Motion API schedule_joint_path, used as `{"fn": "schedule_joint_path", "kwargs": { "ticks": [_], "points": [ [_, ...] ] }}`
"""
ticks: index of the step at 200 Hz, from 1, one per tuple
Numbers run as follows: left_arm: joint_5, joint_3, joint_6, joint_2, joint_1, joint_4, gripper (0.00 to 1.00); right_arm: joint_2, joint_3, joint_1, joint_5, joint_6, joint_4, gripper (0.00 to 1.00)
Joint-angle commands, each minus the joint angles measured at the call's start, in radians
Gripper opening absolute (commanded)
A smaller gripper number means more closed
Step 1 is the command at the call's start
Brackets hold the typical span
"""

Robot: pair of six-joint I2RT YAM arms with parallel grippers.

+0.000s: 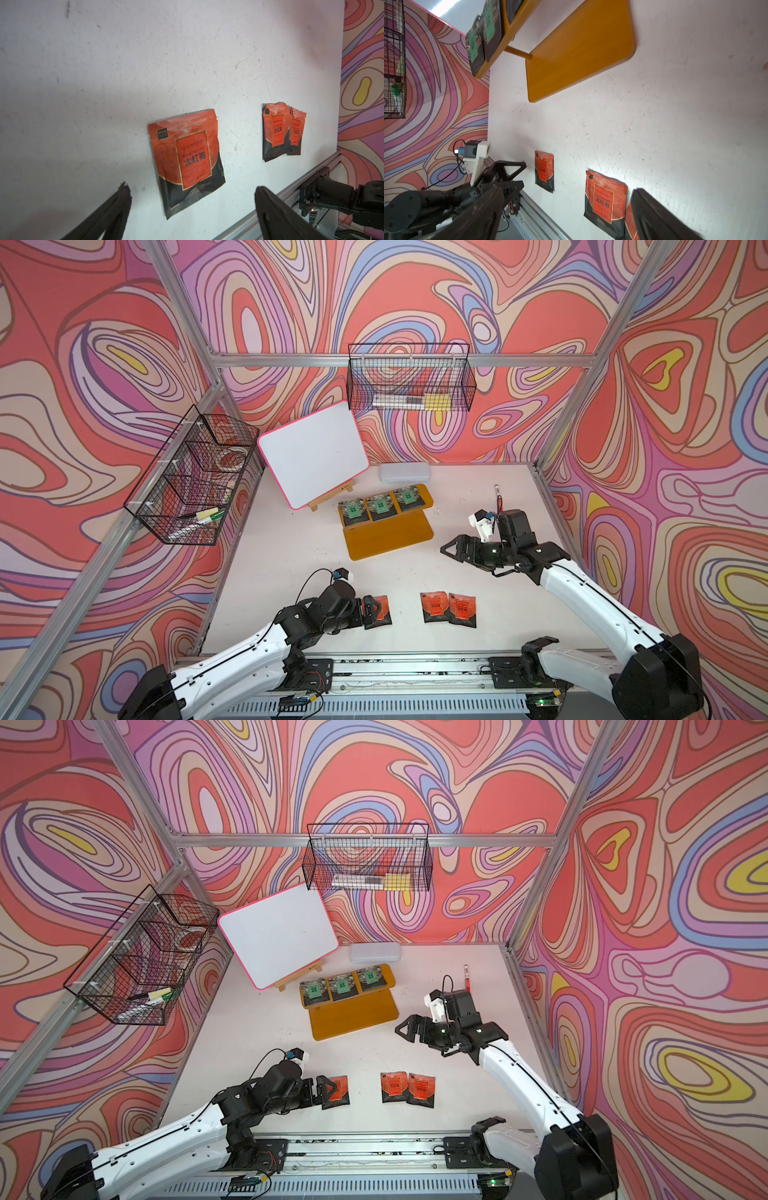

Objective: Place the tea bags on the shelf by color
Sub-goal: Pick up the tea bag from the center of the board.

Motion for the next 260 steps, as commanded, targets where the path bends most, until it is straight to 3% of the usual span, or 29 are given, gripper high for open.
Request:
{"fn": "schedule_joint_path", "kwargs": {
  "ticks": [1, 29, 63, 100, 156, 190, 221, 260],
  "points": [
    [-0.006, -0.025, -0.029, 0.006, -0.012, 0.033, 0.96, -0.025, -0.051, 0.04, -0.062, 0.073, 0.1, 0.98],
    [0.014, -0.047, -0.046, 0.04, -0.026, 0.112, 0.95, -0.015, -0.084, 0.134, -0.005, 0.128, 0.141, 0.97],
    [0.031, -0.048, -0.047, 0.1, -0.04, 0.175, 0.94, 0.028, -0.138, 0.239, 0.03, 0.219, 0.246, 0.87],
    [0.04, -0.061, -0.058, 0.143, -0.061, 0.239, 0.92, 0.042, -0.195, 0.275, 0.048, 0.306, 0.315, 0.77],
    [0.046, -0.07, -0.065, 0.176, -0.091, 0.313, 0.89, 0.066, -0.236, 0.316, 0.045, 0.355, 0.369, 0.75],
    [0.048, -0.07, -0.072, 0.218, -0.105, 0.359, 0.88, 0.141, -0.238, 0.372, 0.05, 0.395, 0.416, 0.61],
    [0.052, -0.069, -0.079, 0.261, -0.125, 0.412, 0.87, 0.205, -0.261, 0.416, 0.051, 0.458, 0.507, 0.55],
    [0.052, -0.056, -0.085, 0.328, -0.148, 0.47, 0.87, 0.247, -0.274, 0.431, 0.066, 0.501, 0.53, 0.53]
  ]
}}
